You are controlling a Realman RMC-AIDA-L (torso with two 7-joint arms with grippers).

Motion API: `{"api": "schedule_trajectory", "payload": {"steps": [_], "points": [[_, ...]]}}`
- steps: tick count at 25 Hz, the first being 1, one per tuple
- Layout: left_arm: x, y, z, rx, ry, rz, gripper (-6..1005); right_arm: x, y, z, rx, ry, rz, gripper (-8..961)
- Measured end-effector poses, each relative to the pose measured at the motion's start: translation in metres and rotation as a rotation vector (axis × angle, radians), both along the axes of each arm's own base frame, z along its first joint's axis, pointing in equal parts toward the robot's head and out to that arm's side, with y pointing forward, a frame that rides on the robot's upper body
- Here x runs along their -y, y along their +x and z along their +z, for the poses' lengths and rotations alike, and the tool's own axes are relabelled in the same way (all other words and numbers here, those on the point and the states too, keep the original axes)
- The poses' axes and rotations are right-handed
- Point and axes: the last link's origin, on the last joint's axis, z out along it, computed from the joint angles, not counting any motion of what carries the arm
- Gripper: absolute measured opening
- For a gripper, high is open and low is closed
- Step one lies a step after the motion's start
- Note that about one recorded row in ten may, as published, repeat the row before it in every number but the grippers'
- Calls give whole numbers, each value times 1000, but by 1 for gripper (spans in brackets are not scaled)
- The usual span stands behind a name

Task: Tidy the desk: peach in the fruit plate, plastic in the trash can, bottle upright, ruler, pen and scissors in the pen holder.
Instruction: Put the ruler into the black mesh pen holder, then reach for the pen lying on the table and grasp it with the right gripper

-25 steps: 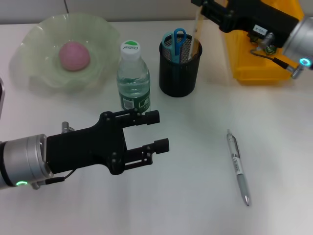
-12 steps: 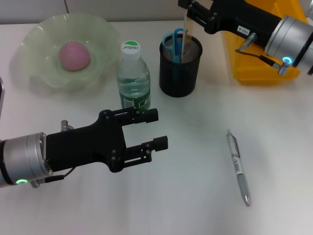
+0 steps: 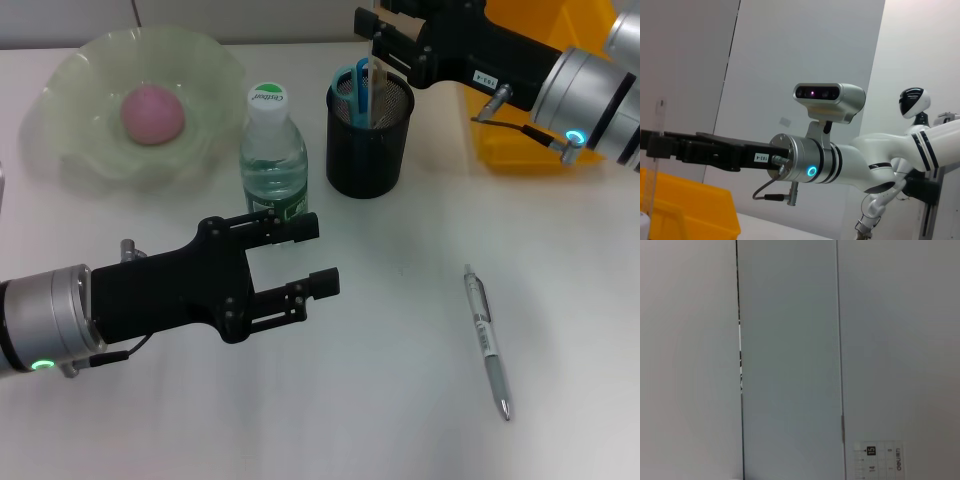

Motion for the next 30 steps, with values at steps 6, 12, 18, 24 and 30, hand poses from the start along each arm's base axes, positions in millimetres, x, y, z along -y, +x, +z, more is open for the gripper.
{"api": "schedule_trajectory", "payload": {"steps": [6, 12, 18, 24, 30], "points": [[-1, 0, 0, 1, 6, 1, 624, 0, 1, -2, 20, 0, 2, 402], [-1, 0, 0, -2, 12, -4, 624, 0, 2, -2, 23, 3, 1, 403], [-1, 0, 0, -2, 12, -4, 624, 1, 3, -1, 20, 6, -3, 437], [-1, 0, 0, -2, 12, -4, 624, 1, 4, 1, 10, 8, -9, 470], [-1, -1, 1, 2, 17, 1, 624, 9, 7, 22, -7, -8, -20, 471]]}}
